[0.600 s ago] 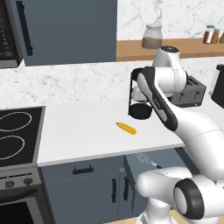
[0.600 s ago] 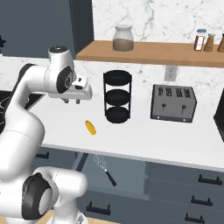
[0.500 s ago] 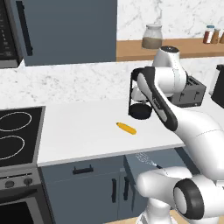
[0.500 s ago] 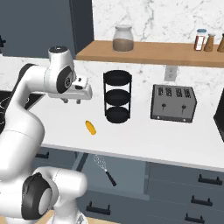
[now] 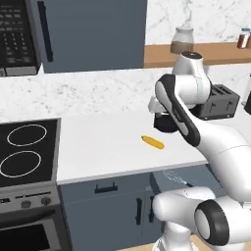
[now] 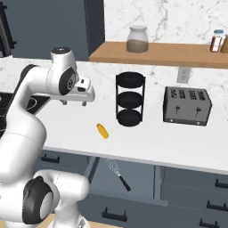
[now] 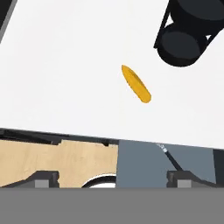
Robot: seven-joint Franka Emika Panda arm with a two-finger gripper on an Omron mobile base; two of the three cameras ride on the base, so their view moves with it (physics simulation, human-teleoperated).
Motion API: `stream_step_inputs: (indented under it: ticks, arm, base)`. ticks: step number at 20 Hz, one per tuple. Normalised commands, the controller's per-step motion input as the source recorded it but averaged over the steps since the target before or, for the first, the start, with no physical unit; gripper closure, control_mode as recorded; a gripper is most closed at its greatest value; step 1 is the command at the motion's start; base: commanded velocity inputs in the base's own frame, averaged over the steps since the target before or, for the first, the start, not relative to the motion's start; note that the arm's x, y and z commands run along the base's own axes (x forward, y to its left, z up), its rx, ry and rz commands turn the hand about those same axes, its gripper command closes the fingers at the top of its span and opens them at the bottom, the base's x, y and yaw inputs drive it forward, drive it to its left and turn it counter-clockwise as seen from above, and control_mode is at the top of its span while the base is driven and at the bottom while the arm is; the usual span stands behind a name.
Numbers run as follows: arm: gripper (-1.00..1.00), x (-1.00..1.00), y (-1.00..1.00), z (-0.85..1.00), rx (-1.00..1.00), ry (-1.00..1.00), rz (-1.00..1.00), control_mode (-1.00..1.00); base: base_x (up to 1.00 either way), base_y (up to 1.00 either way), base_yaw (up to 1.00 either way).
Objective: Pick the whisk from the drawer and place it on the counter.
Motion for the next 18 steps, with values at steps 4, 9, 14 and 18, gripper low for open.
stream_step_inputs:
  ticks: [4, 9, 14, 18]
  arm:
    - [-1.00, 0.00, 0.00, 0.00, 0.00, 0.00, 0.00, 1.00]
    - [-1.00, 0.00, 0.00, 0.00, 0.00, 0.00, 0.00, 1.00]
    - [-1.00, 0.00, 0.00, 0.00, 0.00, 0.00, 0.00, 1.00]
    - [-1.00, 0.00, 0.00, 0.00, 0.00, 0.00, 0.00, 1.00]
  base:
    - [0.00, 0.89, -0.02]
    - [0.00, 0.69, -0.02]
    - [0.07, 0.37, 0.00]
    - [0.34, 0.04, 0.00]
